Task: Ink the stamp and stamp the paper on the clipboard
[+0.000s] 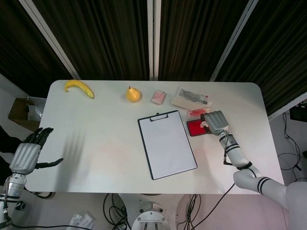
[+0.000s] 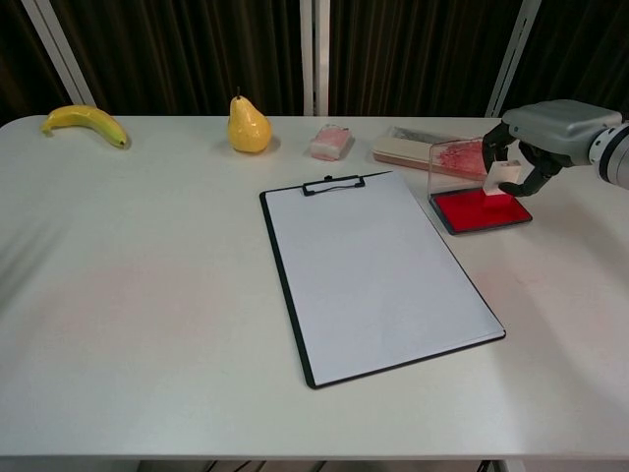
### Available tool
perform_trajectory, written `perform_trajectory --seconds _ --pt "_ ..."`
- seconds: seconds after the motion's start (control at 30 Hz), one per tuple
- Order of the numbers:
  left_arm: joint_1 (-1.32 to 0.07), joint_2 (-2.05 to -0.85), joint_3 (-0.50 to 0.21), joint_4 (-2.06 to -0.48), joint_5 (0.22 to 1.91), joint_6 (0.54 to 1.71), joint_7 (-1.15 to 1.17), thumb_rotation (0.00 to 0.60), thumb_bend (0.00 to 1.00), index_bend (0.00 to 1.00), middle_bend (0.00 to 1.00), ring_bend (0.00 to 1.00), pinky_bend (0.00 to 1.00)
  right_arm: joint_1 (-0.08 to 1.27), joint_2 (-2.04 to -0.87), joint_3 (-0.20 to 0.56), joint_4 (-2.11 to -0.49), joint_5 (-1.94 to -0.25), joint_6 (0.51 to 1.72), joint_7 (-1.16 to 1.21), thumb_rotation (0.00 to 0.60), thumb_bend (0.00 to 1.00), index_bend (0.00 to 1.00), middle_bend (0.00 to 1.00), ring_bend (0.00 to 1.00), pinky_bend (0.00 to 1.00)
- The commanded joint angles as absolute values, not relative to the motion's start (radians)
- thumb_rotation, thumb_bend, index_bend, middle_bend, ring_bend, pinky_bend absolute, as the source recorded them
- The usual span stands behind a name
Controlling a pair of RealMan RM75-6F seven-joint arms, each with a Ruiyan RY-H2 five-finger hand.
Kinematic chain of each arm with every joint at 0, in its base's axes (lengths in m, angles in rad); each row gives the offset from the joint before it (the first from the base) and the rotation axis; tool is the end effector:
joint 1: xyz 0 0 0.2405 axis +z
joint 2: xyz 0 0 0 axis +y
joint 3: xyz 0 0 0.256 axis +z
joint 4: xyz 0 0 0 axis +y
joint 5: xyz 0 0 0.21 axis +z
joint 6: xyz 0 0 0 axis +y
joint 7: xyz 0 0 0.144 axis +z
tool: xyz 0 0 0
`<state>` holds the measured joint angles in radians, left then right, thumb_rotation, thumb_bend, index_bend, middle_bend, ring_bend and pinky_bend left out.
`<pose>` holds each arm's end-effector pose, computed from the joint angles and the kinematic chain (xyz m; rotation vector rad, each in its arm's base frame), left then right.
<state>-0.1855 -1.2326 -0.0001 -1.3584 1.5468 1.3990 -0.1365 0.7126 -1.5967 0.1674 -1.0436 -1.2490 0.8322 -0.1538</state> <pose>-0.3347 0.2071 0.1273 -1.5373 -0.9180 -0.9010 -0.2358 -0.3901 0.0012 1.8153 -0.8452 0.7144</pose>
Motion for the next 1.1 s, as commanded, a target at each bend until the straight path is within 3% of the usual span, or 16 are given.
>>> perform_trajectory --seconds 0.03,0.23,0.43,0.7,1.1 --pt "-0.186 -1.232 0.0 -1.361 1.548 1.4 -0.136 0.21 0.05 0.07 0.1 0.08 0.18 0.705 -1.54 0.178 -1.131 -1.272 0.881 -0.165 0.6 0.41 0.59 0.56 0.75 0.97" --pt "-0.181 -1.234 0.001 -1.36 1.547 1.405 -0.143 0.209 0.05 0.07 0.1 0.08 0.18 0.71 -1.469 0.19 -1.317 -1.286 0.924 -0.232 0.6 0.42 0.59 0.57 0.75 0.97" --pt "-0.176 -1.234 0.004 -1.355 1.554 1.416 -0.154 0.21 0.05 0.07 0.1 0.08 0.18 0.767 -1.505 0.231 -1.399 -1.222 0.911 -0.358 0.6 0.41 0.59 0.57 0.75 0.97" --pt "-0.169 -1.226 0.006 -1.348 1.559 1.428 -0.178 0.208 0.05 0.07 0.1 0.08 0.18 0.886 -1.657 0.29 -1.29 -1.036 0.849 -0.523 0.6 0.42 0.6 0.57 0.75 0.97" --pt "-0.162 -1.223 0.012 -1.327 1.569 1.438 -0.217 0.209 0.05 0.07 0.1 0.08 0.18 1.017 -1.852 0.31 -1.092 -0.87 0.793 -0.616 0.6 0.42 0.59 0.57 0.75 0.97"
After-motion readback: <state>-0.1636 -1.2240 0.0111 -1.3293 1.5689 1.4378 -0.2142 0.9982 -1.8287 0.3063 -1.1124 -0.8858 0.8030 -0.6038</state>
